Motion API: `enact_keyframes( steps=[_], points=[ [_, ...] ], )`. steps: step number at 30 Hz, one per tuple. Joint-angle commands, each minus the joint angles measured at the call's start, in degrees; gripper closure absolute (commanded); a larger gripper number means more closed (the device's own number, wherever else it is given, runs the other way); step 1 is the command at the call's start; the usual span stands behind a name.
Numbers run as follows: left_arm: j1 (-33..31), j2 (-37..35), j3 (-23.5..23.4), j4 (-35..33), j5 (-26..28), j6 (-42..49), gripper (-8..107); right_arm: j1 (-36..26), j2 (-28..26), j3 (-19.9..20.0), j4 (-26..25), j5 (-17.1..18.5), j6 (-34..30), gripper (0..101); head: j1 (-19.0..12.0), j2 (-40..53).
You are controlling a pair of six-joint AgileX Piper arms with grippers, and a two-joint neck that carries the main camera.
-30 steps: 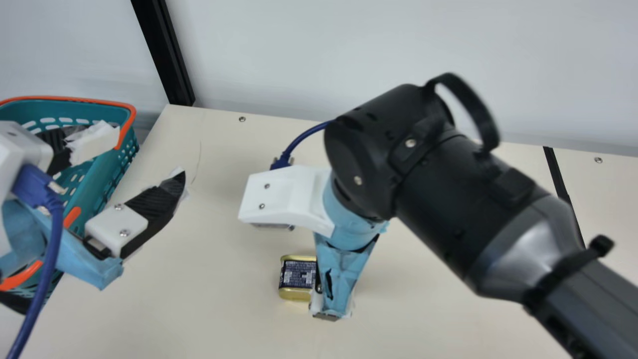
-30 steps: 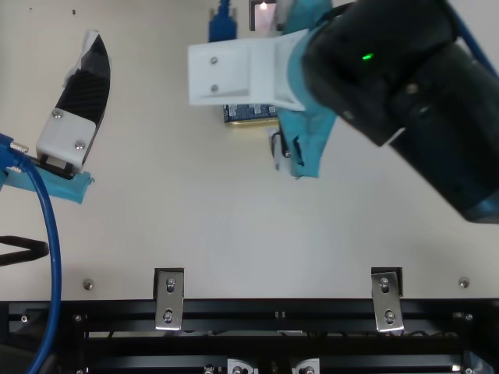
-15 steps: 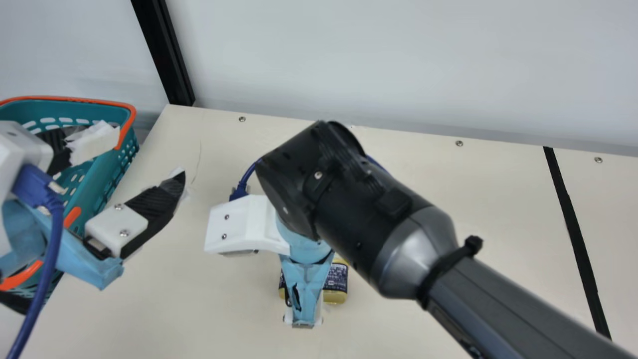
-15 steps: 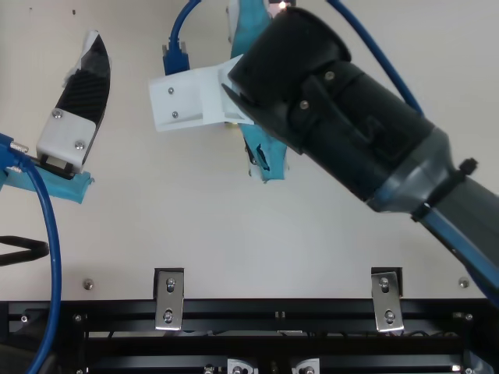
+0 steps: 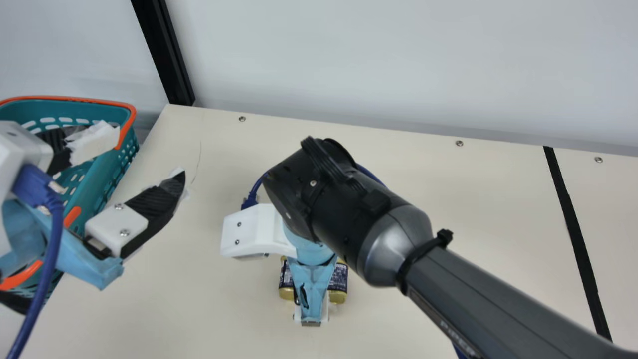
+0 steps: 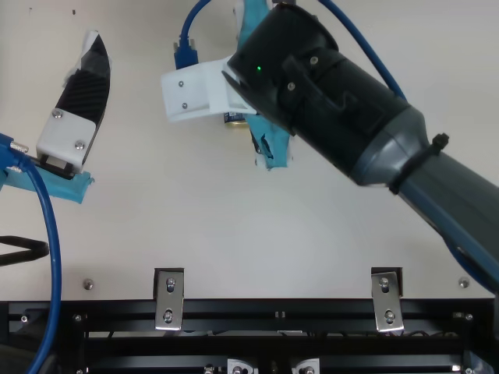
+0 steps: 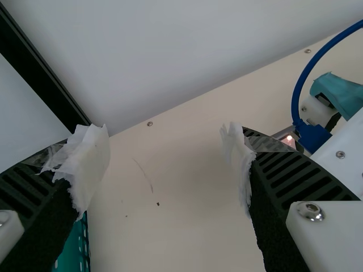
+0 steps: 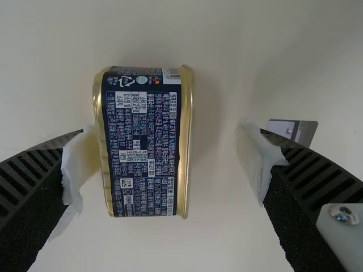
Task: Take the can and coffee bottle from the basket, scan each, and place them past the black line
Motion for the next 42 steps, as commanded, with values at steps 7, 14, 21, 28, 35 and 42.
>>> enact_keyframes(
  steps=[7,14,21,28,35,42],
  points=[
    [0.0,0.0,0.0,0.0,0.0,0.0,9,-1.45,1.64,-0.61,0.74,1.21,-0.56,0,-0.55,-0.74],
    [0.0,0.0,0.0,0.0,0.0,0.0,9,-2.12,0.59,-0.71,2.86,2.5,1.65,101,-0.55,-0.74],
    [0.0,0.0,0.0,0.0,0.0,0.0,9,-5.31,-6.32,1.29,6.93,5.43,7.89,101,-0.55,-0.74],
    [0.0,0.0,0.0,0.0,0.0,0.0,9,-11.75,-13.54,7.36,6.36,5.43,16.23,101,-0.2,-4.27],
    [0.0,0.0,0.0,0.0,0.0,0.0,9,-20.57,-19.59,13.47,3.3,5.43,21.34,101,0.54,-13.72],
    [0.0,0.0,0.0,0.0,0.0,0.0,9,-31.31,-24.57,18.51,1.48,5.43,22.06,101,0.21,-25.94]
  ],
)
